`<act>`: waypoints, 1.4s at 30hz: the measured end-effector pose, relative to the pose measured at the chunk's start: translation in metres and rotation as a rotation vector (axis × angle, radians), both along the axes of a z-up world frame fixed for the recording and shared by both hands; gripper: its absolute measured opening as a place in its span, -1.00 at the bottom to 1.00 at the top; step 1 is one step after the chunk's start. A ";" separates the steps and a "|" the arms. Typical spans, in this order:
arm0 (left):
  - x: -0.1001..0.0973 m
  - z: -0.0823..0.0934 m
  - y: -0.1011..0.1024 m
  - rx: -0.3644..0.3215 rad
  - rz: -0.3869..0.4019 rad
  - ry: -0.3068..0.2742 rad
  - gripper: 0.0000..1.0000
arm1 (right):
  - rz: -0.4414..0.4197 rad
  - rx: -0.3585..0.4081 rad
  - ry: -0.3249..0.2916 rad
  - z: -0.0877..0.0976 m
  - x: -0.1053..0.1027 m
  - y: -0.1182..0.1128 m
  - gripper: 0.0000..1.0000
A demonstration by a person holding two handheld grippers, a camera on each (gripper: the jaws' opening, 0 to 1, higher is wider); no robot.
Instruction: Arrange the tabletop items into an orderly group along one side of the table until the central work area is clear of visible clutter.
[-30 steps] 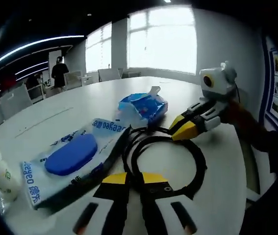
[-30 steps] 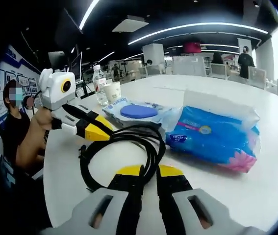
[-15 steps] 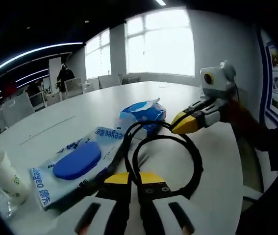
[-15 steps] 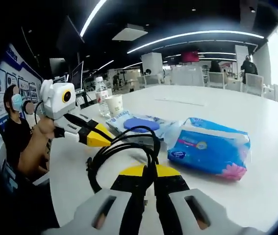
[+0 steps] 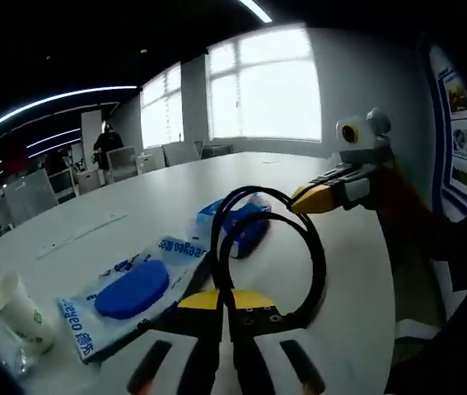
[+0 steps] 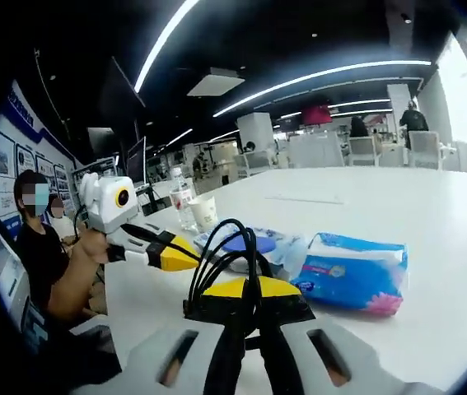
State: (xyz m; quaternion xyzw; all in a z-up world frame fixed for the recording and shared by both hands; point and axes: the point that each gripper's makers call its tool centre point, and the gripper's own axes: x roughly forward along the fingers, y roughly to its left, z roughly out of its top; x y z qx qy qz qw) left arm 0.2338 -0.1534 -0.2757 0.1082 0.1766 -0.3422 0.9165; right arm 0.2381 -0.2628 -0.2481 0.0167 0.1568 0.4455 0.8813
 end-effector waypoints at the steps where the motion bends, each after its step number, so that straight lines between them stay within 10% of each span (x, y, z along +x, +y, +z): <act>1: 0.000 0.002 0.000 0.003 0.000 -0.007 -1.00 | 0.000 0.001 -0.011 0.003 -0.001 0.000 -1.00; 19: -0.023 0.042 -0.006 -0.030 -0.046 -0.086 -1.00 | 0.011 0.037 -0.086 0.042 -0.023 0.000 -1.00; 42: -0.013 -0.007 -0.014 -0.028 -0.070 0.027 -1.00 | -0.037 0.026 0.021 0.001 -0.006 -0.013 -1.00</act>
